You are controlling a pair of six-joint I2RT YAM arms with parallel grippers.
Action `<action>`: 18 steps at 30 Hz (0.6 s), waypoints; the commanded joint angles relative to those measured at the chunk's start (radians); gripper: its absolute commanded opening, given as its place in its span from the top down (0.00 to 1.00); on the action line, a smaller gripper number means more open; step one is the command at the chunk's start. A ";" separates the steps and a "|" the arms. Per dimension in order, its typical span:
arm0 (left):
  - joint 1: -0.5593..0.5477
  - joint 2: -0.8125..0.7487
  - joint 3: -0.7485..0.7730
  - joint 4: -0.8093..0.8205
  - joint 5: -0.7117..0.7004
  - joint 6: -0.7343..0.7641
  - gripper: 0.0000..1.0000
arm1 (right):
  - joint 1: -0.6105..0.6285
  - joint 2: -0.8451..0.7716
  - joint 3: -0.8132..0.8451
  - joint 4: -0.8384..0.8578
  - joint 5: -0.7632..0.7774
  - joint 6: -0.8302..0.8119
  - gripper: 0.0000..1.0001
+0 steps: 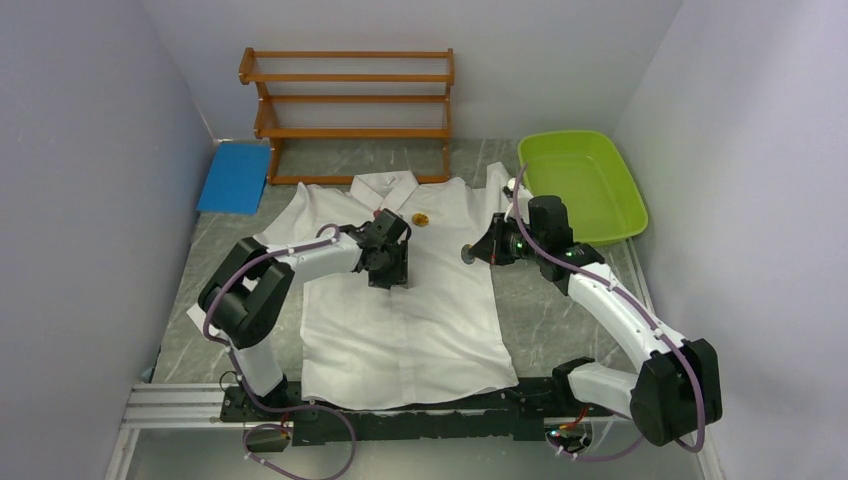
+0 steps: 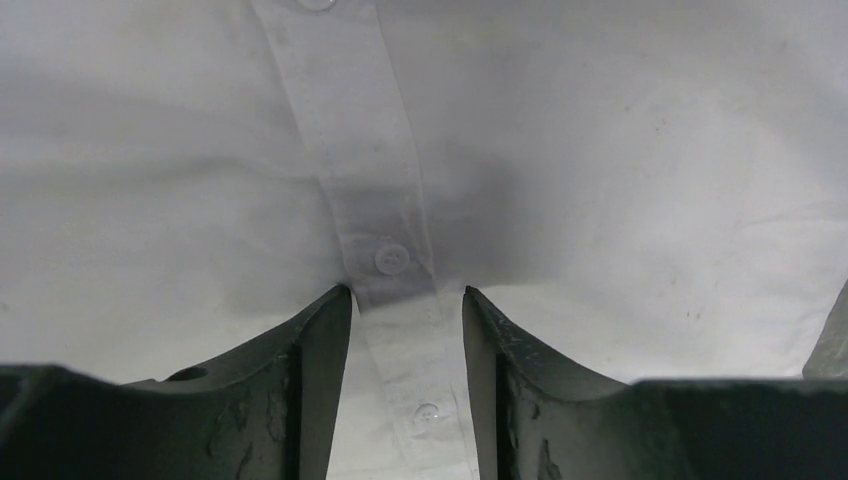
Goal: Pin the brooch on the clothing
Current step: Adjust the clothes at the center of the board.
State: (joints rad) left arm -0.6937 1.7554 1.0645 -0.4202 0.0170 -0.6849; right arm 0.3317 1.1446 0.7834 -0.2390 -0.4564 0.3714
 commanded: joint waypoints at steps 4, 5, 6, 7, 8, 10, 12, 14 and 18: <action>-0.015 0.018 0.000 -0.094 -0.065 -0.035 0.55 | -0.008 0.002 0.018 0.038 -0.019 0.004 1.00; -0.018 0.008 -0.008 -0.103 -0.072 -0.032 0.59 | -0.008 0.004 0.020 0.038 -0.019 0.001 1.00; -0.022 0.004 -0.018 -0.107 -0.075 -0.031 0.63 | -0.009 0.006 0.023 0.036 -0.021 -0.002 1.00; -0.027 -0.004 -0.028 -0.108 -0.073 -0.024 0.66 | -0.010 0.011 0.028 0.035 -0.023 -0.005 1.00; -0.030 -0.010 -0.037 -0.111 -0.070 -0.019 0.72 | -0.010 0.014 0.031 0.035 -0.026 -0.006 1.00; -0.042 -0.012 -0.051 -0.126 -0.068 -0.013 0.81 | -0.011 0.023 0.039 0.035 -0.030 -0.008 1.00; -0.054 -0.009 -0.067 -0.136 -0.066 -0.012 0.85 | -0.015 0.031 0.047 0.034 -0.038 -0.014 1.00; -0.067 -0.008 -0.089 -0.142 -0.063 -0.015 0.87 | -0.016 0.038 0.057 0.028 -0.043 -0.019 1.00; -0.097 -0.016 -0.136 -0.153 -0.054 -0.034 0.94 | -0.018 0.046 0.073 0.021 -0.048 -0.028 1.00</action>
State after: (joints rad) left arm -0.7448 1.7206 1.0103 -0.4675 -0.0589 -0.6975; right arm 0.3195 1.1915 0.7944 -0.2413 -0.4808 0.3660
